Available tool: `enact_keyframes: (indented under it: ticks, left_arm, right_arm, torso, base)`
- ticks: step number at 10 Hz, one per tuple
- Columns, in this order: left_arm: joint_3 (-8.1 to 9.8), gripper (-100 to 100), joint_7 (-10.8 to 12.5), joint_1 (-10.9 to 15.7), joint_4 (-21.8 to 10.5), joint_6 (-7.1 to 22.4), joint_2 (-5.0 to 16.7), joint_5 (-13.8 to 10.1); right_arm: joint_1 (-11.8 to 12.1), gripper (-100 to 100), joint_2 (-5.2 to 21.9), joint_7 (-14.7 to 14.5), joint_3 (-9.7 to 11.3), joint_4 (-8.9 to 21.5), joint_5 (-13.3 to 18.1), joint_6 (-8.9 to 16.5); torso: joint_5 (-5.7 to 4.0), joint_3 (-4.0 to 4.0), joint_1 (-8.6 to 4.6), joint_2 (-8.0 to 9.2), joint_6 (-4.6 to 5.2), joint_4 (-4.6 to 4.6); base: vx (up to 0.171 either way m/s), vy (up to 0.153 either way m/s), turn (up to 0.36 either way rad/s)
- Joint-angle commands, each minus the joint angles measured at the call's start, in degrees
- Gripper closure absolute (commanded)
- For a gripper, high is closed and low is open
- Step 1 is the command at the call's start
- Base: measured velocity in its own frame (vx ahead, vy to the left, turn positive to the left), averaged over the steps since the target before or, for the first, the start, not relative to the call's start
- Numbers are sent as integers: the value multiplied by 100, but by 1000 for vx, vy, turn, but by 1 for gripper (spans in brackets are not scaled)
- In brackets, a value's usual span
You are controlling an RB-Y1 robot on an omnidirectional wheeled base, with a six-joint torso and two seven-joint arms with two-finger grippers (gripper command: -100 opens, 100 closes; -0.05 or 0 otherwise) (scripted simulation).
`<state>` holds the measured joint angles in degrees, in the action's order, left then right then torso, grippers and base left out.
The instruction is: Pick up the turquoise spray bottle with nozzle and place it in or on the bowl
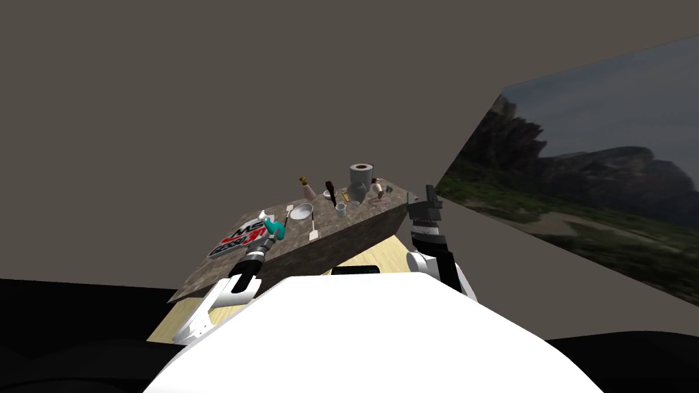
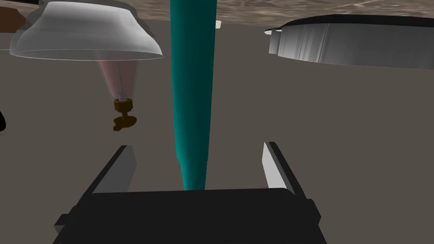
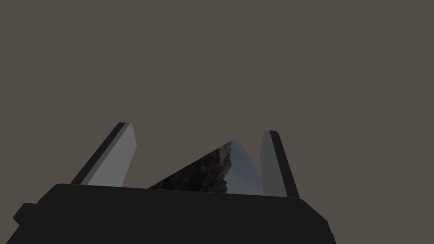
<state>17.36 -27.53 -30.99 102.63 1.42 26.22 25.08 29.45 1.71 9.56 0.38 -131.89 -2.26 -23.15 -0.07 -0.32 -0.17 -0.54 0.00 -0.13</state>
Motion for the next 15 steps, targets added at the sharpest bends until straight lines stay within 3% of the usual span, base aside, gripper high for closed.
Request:
enact_keyframes:
  ticks: [1,2,3,6,7,8,12,13,14,15]
  left_arm:
    - [0,-100,0,0,0,0,0,0]
    - [6,0,-16,2,-5,7,11,4]
    - [104,-100,26,62,-175,-44,74,-33]
    - [334,-100,119,201,-575,-161,224,-119]
    - [270,-100,105,154,-445,-106,210,-110]
    - [277,100,111,158,-452,-104,213,-113]
    - [280,100,106,156,-452,-99,214,-109]
    - [279,0,106,156,-452,-100,214,-109]
    - [170,100,52,102,-289,-78,117,-58]
    - [137,100,39,82,-232,-61,96,-45]
  right_arm:
    - [0,0,0,0,0,0,0,0]
    - [-1,0,0,0,0,0,0,0]
    - [-1,0,0,0,0,0,0,0]
    - [-2,0,0,0,0,1,0,0]
    - [-2,0,0,0,0,1,0,1]
    - [-2,0,0,0,0,0,0,0]
    - [-2,0,0,0,0,1,0,0]
    - [-2,0,0,0,0,1,0,0]
    - [-2,0,0,0,0,1,0,0]
    - [-1,0,1,0,-1,0,0,0]
  torso:
    - [0,0,0,0,0,0]
    - [3,14,11,26,-1,5]
    - [4,25,18,44,-1,10]
    - [4,33,15,57,0,13]
    - [3,33,11,58,1,13]
    - [4,34,15,59,-2,13]
    - [8,34,23,59,1,13]
    - [8,34,24,59,0,14]
    - [8,35,24,59,0,14]
    - [9,36,30,62,-7,13]
  base:
    - [55,-22,3]
    - [12,-5,0]
    - [7,-22,-134]
    - [2,-27,-123]
    - [0,-14,-27]
    - [0,0,0]
    - [0,0,0]
    - [0,0,0]
    - [-3,26,146]
    - [-1,27,162]
